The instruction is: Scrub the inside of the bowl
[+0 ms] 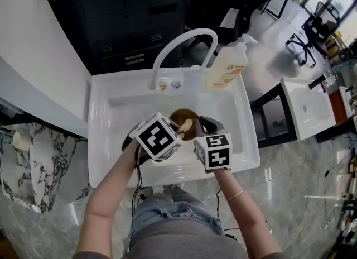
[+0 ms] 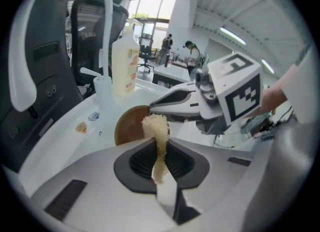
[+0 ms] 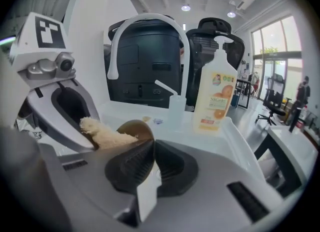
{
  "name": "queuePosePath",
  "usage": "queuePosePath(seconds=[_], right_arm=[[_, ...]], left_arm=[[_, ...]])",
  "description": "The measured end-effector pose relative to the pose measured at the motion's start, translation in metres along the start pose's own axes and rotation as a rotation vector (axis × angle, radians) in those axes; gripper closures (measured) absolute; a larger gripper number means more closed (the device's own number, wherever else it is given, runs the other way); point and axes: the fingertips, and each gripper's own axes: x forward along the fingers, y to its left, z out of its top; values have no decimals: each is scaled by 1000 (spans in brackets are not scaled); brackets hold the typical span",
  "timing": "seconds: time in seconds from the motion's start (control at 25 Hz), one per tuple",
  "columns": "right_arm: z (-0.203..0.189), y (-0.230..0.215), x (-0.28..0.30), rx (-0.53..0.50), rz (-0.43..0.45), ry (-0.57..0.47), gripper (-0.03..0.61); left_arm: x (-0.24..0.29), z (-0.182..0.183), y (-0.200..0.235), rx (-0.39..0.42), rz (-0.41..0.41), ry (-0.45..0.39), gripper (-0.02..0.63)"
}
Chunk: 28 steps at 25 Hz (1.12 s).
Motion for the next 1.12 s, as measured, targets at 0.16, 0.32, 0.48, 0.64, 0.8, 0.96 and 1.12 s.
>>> queuePosePath(seconds=[0.16,0.32,0.48,0.64,0.8,0.96,1.12], right_arm=[[2,11,-2,-55,23,3,555],[0,20,-3,-68,65,10,555],[-7,31,-2,-85,107,32,557],[-10,36,0,-102,127,44,555],[-12,37,3,-105,141,70,557],[-13,37,6,-98,151,89,557],[-14,36,6,-85,153,96,557]], left_arm=[[12,-5,-4,185,45,183,569],[20,-7,8,253,109,259,569],[17,-8,27,215,157,235,569],[12,-10,38,210,193,199,569],[8,-7,43,235,222,172,569],[6,-1,47,262,253,152,569],[4,3,48,304,286,150,569]])
